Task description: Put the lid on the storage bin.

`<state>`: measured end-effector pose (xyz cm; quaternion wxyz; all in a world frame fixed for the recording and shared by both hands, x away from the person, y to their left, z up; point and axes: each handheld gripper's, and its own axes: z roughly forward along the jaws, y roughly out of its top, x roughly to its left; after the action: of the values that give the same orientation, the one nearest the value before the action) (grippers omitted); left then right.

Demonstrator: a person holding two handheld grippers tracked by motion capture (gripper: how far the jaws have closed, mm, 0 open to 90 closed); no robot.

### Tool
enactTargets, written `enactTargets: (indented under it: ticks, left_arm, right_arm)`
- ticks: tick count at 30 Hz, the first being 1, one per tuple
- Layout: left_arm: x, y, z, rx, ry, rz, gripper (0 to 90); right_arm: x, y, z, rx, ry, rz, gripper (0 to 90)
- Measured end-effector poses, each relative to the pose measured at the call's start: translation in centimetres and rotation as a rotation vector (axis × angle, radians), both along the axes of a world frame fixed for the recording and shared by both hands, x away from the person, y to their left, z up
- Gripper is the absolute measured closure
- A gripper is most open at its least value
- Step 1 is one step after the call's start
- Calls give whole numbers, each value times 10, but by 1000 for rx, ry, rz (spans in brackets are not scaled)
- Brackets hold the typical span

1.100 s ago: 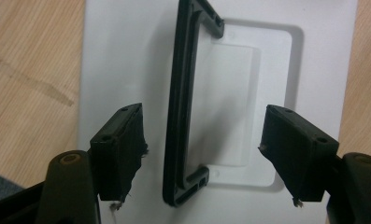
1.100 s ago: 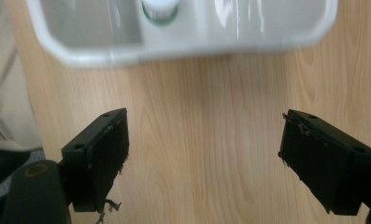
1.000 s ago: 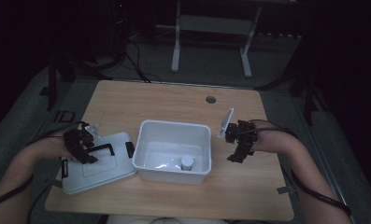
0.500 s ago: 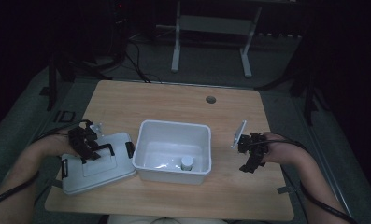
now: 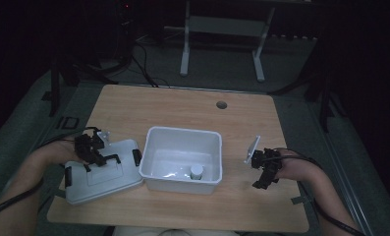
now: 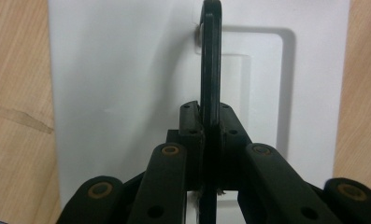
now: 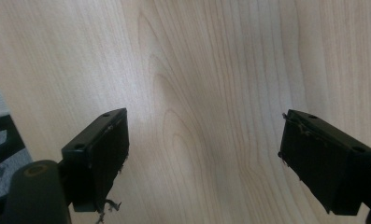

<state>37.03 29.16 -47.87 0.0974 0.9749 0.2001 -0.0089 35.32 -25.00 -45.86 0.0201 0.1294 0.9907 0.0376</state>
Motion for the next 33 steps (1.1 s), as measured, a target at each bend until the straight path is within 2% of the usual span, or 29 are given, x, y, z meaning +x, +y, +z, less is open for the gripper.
enactTargets:
  ticks: [2,3,8,9,10,16,19,26,29,33]
  left_arm:
    - [-2,0,2,-9,6,-15,833]
    - [-3,0,5,-18,-6,-21,834]
    - [-9,5,23,-8,-21,-26,834]
    - [-9,5,23,-8,-21,-26,834]
    - [-13,9,34,-3,-32,-22,834]
    - [-23,19,66,-4,-85,1,834]
    - [-28,21,88,13,-117,-3,834]
    - [-35,16,129,-3,-170,-14,834]
    - [-34,10,140,-19,-184,-31,834]
    - [-31,-4,149,-17,-193,-57,834]
  right_arm:
    - [0,-2,-3,9,-5,-6,153]
    - [-1,-3,-4,9,-5,-14,153]
    - [-3,-8,-4,22,-9,-21,153]
    - [-3,-8,-4,22,-9,-21,153]
    - [-3,-9,-2,30,-14,-21,153]
    - [-4,-13,1,40,-16,-37,153]
    - [-4,-14,1,54,-12,-48,153]
    - [-3,-13,-2,52,-2,-55,153]
    - [-3,-12,-2,43,-2,-50,153]
    - [-2,-10,-2,42,-3,-47,153]
